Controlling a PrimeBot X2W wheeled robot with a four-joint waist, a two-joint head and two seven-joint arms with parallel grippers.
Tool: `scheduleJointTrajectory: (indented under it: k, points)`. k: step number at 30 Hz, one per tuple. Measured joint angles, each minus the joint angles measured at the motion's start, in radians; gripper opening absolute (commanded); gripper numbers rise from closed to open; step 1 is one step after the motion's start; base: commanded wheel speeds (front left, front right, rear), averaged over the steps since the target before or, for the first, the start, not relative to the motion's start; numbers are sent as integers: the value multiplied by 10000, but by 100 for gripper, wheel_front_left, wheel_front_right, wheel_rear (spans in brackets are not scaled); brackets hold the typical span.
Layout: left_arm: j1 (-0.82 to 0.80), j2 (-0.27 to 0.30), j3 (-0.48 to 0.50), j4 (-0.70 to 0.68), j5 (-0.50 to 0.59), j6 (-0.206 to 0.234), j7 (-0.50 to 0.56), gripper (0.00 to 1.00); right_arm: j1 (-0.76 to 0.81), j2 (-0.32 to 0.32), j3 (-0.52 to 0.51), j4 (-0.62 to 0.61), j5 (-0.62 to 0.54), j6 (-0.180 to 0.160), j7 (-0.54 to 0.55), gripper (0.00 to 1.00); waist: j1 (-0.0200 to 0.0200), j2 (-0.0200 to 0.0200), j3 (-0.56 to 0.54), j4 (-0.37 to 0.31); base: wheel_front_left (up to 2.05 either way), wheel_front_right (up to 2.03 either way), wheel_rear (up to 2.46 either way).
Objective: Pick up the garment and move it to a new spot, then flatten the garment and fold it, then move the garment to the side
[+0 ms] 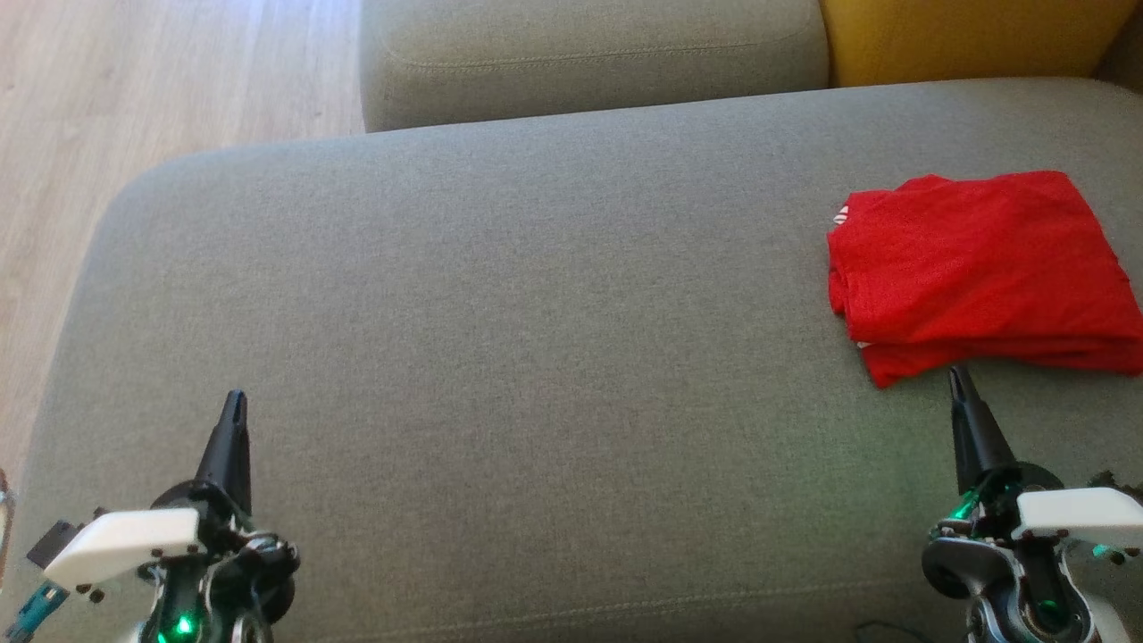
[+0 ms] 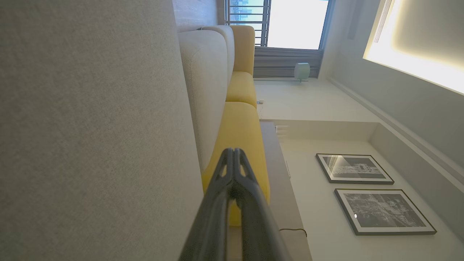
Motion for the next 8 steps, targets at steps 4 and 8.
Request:
scheduleJointTrajectory:
  k: [4,8]
  points:
    - [0,-6,13,2,2,0,0,0,0,0,0,0,0,0,0,0,0,0,0,0,0,0,0]
    - [0,-10,23,4,2,0,2,0,0,0,0,0,0,0,0,0,0,0,0,0,0,0,0]
